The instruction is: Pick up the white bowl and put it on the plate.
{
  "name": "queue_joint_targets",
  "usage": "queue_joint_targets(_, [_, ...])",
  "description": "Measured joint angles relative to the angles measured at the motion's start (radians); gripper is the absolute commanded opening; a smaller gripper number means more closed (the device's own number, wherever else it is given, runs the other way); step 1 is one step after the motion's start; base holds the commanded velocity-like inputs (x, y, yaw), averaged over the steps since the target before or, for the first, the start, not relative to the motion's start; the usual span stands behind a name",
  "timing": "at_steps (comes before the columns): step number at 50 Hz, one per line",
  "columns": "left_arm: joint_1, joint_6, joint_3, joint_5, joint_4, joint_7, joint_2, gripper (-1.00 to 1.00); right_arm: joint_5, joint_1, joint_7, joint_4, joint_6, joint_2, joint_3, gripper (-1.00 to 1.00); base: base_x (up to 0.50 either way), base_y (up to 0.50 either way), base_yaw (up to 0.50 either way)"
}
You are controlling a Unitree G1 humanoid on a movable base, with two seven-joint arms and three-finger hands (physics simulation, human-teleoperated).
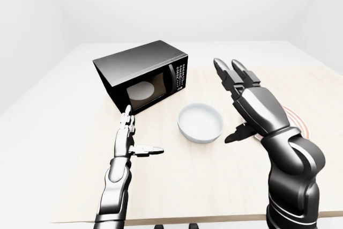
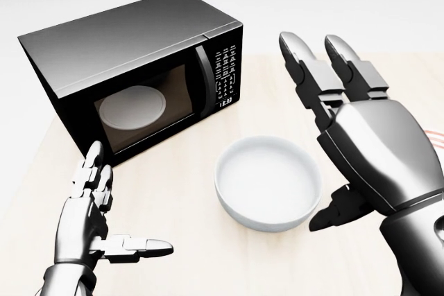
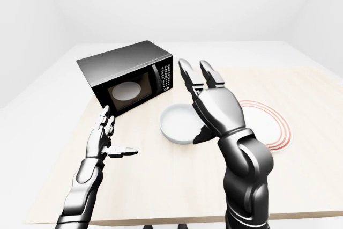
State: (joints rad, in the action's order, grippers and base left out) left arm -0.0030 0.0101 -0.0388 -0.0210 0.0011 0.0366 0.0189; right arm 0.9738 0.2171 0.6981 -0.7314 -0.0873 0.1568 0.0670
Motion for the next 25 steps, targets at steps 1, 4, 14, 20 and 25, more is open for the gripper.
queue_joint_targets(1, [0.000,0.000,0.000,0.000,0.000,0.000,0.000,1.00,0.009,-0.002,0.000,-0.004,0.000,0.002,0.004,1.00,0.00,0.00,0.00])
queue_joint_targets(4, [0.000,0.000,0.000,0.000,0.000,0.000,0.000,1.00,0.032,-0.012,0.000,-0.014,0.000,0.009,0.015,1.00,0.00,0.00,0.00])
queue_joint_targets(14, [0.000,0.000,0.000,0.000,0.000,0.000,0.000,1.00,0.069,-0.064,0.000,-0.017,0.000,0.021,0.050,1.00,0.00,0.00,0.00])
queue_joint_targets(20, [0.000,0.000,0.000,0.000,0.000,0.000,0.000,1.00,0.071,-0.081,0.000,-0.006,0.000,0.023,0.062,1.00,0.00,0.00,0.00])
queue_joint_targets(25, [0.000,0.000,0.000,0.000,0.000,0.000,0.000,1.00,0.070,-0.094,0.000,0.005,0.000,0.025,0.065,1.00,0.00,0.00,0.00])
